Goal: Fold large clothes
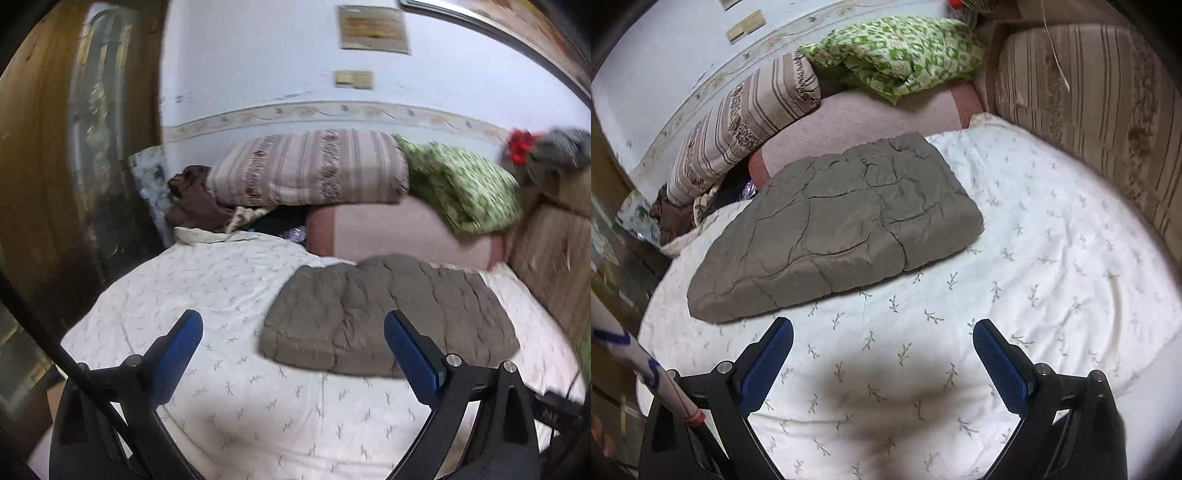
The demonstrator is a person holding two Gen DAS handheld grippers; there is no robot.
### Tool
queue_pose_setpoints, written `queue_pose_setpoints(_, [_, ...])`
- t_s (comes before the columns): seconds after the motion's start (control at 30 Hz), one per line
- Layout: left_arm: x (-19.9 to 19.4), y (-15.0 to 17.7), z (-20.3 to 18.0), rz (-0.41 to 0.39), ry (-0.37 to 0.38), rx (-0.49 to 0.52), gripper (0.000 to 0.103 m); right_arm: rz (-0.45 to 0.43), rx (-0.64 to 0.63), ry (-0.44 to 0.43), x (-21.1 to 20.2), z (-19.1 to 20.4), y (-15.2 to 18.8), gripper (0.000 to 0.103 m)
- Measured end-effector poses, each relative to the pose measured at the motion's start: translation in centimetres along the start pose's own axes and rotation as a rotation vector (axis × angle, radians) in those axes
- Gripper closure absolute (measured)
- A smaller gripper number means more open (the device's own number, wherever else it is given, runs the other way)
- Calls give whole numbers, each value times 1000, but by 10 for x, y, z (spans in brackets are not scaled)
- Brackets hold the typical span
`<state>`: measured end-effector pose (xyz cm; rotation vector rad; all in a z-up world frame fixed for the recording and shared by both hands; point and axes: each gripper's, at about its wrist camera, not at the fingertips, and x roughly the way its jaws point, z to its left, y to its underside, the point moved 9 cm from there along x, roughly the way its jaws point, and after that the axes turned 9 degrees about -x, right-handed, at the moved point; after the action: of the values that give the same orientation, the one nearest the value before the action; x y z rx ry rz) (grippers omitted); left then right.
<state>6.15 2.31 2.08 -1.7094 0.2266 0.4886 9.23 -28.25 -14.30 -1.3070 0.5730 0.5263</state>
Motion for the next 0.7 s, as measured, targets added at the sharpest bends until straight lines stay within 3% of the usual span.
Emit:
queue_pose_setpoints(0.13, [-2, 24, -17, 105, 97, -24, 5, 1, -51, 28, -7, 14, 6, 3])
queue_pose_setpoints(0.2, [-3, 35, -22, 138, 108, -32, 5, -6, -70, 45, -9, 16, 7, 3])
queue_pose_setpoints(0.4, [0, 52, -31, 170, 104, -17, 5, -31, -120, 117, -12, 14, 7, 3])
queue_pose_setpoints(0.7, [8, 72, -50, 224, 87, 49, 5, 17, -138, 162, 4, 4, 16, 3])
